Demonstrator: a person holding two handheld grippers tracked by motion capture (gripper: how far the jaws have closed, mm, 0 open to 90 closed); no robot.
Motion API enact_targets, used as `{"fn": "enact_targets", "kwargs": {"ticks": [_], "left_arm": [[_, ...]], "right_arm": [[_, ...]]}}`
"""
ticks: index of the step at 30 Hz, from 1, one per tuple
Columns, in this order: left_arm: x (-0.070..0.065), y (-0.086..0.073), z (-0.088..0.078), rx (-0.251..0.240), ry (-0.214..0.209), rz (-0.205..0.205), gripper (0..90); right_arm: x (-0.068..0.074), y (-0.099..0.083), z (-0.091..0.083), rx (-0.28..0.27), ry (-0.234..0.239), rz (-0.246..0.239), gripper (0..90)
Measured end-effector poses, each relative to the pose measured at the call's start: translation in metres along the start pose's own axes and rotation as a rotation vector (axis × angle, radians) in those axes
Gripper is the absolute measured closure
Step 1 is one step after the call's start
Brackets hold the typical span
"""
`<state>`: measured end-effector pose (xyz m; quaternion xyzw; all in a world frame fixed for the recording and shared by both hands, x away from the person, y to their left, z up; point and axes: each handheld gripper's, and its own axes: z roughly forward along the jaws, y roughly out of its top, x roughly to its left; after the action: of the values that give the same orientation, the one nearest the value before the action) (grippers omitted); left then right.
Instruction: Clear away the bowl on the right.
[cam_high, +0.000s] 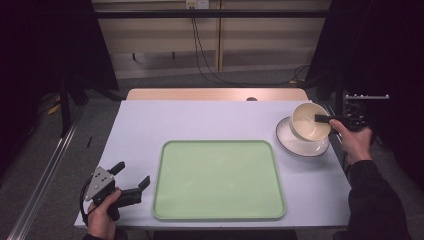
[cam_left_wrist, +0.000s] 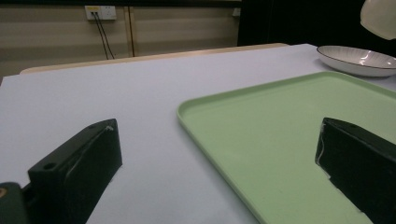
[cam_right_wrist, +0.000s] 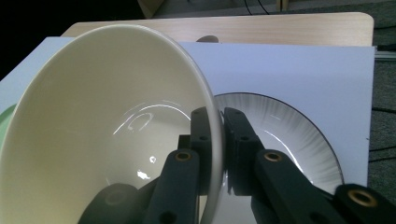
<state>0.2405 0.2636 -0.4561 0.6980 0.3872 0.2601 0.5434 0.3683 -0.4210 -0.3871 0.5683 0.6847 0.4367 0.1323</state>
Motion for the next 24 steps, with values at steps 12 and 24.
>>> {"fn": "enact_targets", "kwargs": {"ticks": [12, 24], "left_arm": [[0.000, 0.000, 0.000, 0.000, 0.000, 0.000, 0.4], [0.000, 0.000, 0.000, 0.000, 0.003, 0.002, 0.4]], "right_arm": [[0.023, 0.008, 0.004, 0.022, 0.034, -0.033, 84.0], [0.055, 0.018, 0.007, 0.022, 0.113, -0.091, 83.9]]}}
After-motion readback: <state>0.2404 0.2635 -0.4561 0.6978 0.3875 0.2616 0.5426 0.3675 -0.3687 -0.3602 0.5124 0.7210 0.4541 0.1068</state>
